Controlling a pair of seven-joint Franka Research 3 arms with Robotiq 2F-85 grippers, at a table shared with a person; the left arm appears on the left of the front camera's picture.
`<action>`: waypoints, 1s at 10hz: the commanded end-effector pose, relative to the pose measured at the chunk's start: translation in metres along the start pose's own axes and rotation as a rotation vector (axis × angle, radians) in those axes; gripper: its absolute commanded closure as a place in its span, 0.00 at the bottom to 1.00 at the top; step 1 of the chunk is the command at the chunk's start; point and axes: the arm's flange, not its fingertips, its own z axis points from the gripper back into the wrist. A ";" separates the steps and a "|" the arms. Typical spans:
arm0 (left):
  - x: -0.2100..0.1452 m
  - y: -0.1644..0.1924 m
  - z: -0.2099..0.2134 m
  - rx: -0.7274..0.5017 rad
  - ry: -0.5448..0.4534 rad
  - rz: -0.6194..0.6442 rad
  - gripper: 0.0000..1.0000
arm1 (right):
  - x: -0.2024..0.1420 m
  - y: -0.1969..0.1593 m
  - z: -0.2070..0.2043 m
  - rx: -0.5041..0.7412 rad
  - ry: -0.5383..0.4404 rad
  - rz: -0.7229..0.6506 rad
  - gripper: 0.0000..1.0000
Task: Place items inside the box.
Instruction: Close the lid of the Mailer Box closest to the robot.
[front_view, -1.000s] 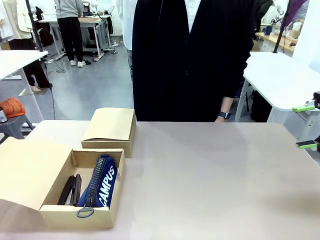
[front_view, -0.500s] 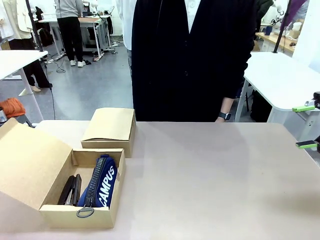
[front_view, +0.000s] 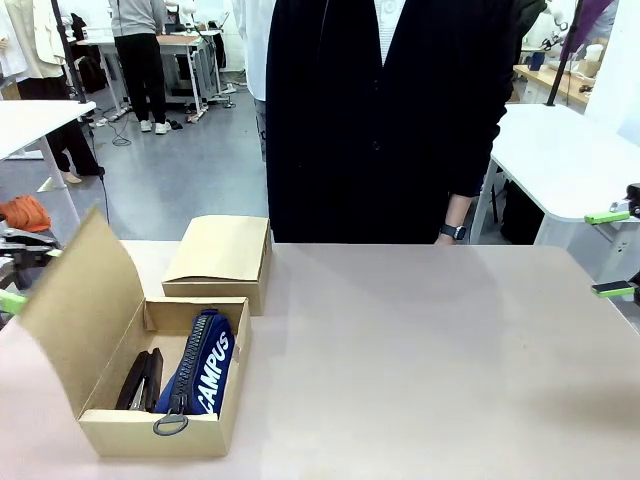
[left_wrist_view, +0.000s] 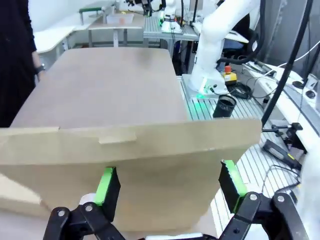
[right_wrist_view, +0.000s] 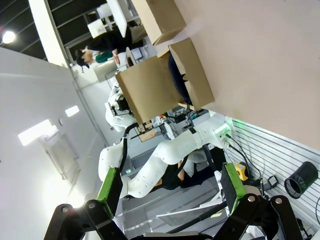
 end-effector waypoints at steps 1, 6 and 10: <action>0.004 0.010 -0.053 0.029 -0.012 0.002 0.00 | 0.001 0.002 0.000 0.025 0.000 0.019 0.00; -0.032 0.002 -0.148 -0.060 0.174 0.055 0.00 | 0.001 0.002 0.000 0.025 0.000 0.019 0.00; -0.060 0.000 -0.164 -0.054 0.306 0.061 0.00 | 0.001 0.002 0.000 0.025 0.000 0.019 0.00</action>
